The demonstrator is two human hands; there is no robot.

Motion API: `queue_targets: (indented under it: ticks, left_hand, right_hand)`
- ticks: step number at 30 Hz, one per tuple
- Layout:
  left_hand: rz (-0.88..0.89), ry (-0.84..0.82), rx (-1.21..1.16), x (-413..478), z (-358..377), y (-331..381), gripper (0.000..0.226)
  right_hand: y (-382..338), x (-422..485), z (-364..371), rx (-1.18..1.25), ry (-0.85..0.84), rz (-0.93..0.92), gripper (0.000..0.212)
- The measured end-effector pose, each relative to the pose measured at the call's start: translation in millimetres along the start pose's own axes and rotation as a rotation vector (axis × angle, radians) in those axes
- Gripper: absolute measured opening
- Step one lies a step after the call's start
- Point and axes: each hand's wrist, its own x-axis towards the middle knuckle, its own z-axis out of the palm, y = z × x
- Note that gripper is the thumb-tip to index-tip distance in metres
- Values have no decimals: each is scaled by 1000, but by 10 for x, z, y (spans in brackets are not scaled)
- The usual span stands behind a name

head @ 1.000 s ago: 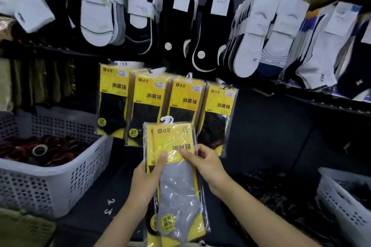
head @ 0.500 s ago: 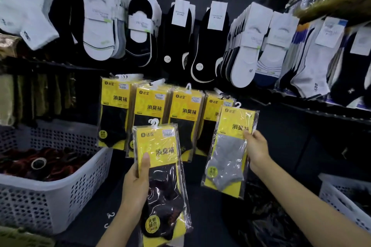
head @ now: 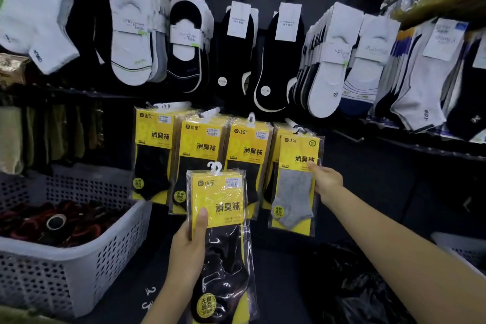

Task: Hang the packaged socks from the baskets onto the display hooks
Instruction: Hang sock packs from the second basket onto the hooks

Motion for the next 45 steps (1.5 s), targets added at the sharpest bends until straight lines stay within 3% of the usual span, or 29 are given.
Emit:
queue_targets:
  ticks: [5,10,13,16,19,23,26,33,36,40,45]
  left_hand:
    - [-17,-3,-18,-6,46,-13,28]
    - [-30,-30,-50,-44,128,-27,31]
    - [-32,-53,-57,-71,192,-56,37]
    - [-56,-89,-63,-95,220,-65,37]
    - [-66,-154,-35,-85,214,-34,20]
    - [-52,-184,-3,-25,168,-20,22]
    - [-39,-86,-13,3,87,-36,23]
    - [-49,90,-95,162,-58,-20,23]
    - [-29,103,-106,181,-35,1,15]
    - [-26,109,-126,216,-8,-46,25]
    - [-30,105,-147,228,48,-61,19]
  right_hand:
    - [276,-210,11,-146,108,-12,21]
    - [406,-1060,97,-52,-448,-68,25]
    - [545,-1401,146,-71,-548,-151,42]
    - [647,-1450,152,-23,-494,-138,34]
    - [696,-1387,86,22,-477,-104,24]
    - [735,-1258,-51,50,-365,-27,23]
    - [648,-1114,-204,100,-244,-15,20]
    - [110,-688,-455,166,34,-186,9]
    - [-51,-520,-370,142,17,-237,12]
    - [-81,-319,-170,90,-22,-233,11]
    - [22,-103,-16,128,-14,8,10]
